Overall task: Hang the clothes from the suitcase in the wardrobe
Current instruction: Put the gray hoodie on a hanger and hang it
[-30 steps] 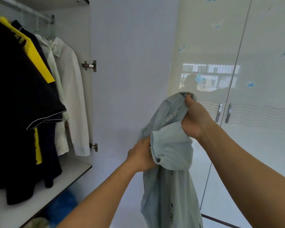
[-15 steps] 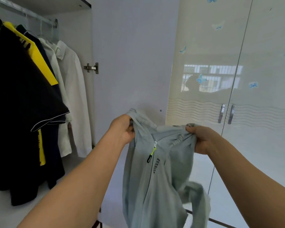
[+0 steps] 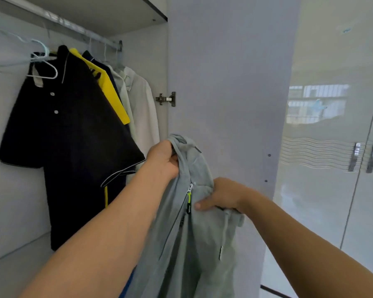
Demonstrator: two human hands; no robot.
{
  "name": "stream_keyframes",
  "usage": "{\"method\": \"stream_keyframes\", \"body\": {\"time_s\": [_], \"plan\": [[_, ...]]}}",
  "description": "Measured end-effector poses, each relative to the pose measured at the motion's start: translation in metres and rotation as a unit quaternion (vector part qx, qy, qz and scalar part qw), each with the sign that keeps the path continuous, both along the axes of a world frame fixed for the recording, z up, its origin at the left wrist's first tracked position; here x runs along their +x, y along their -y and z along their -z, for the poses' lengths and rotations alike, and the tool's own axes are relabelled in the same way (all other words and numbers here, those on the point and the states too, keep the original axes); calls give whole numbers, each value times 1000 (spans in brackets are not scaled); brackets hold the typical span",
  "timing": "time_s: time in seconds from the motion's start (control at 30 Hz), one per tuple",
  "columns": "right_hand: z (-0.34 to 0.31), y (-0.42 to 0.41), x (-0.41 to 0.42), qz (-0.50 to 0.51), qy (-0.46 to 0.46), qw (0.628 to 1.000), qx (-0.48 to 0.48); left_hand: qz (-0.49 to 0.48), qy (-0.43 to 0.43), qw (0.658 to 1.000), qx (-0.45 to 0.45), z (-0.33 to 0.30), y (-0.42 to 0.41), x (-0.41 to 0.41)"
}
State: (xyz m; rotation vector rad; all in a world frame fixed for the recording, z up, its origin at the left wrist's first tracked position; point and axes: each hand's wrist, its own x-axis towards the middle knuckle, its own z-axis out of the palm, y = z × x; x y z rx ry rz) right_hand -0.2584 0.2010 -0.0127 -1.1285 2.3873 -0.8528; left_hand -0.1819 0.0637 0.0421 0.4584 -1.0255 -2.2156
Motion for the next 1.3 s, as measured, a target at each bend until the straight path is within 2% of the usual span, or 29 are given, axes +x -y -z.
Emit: {"method": "stream_keyframes", "body": {"time_s": [0.07,0.1,0.13,0.17,0.2,0.27,0.3,0.37,0.43,0.57,0.67,0.73,0.8,0.93,1.0,1.03,1.2,1.23,1.27,1.3], "plan": [[1,26,8,39,-41,998,-35,-17,-27,999,28,2,25,8],[1,36,11,48,-33,996,-63,-42,-19,999,-17,5,38,11],[0,44,15,47,-21,995,-83,-78,26,991,-106,11,53,13],[-2,50,18,40,-7,995,-94,-104,105,965,-216,19,65,16],[-3,57,20,35,10,994,-104,-120,198,921,-314,28,78,18],[-4,66,25,40,46,991,-121,-124,340,828,-427,39,90,23],[-3,72,24,56,61,987,-136,-145,373,789,-467,44,90,25],[-2,82,23,104,100,974,-173,-208,375,730,-533,54,88,26],[-3,88,21,146,135,959,-203,-195,328,739,-555,62,87,22],[-8,84,17,148,192,944,-224,24,346,768,-538,78,86,11],[-9,75,12,131,221,936,-242,157,213,877,-401,82,78,11],[-7,71,7,130,214,934,-254,197,164,898,-357,83,73,10],[-5,69,2,135,198,938,-249,186,169,879,-406,84,65,5],[-2,67,-4,144,137,949,-245,101,193,830,-513,86,52,-4],[1,67,-9,160,98,950,-251,81,206,793,-568,81,48,-8],[3,69,-10,168,79,949,-256,69,215,763,-605,78,47,-9],[7,76,-13,204,-40,940,-270,-22,308,562,-768,67,41,-14],[7,77,-14,207,-49,937,-278,-26,315,539,-781,66,41,-15],[6,78,-14,211,-54,934,-283,-8,311,547,-777,67,42,-16],[4,78,-16,214,-56,932,-287,32,291,597,-747,67,45,-17]]}}
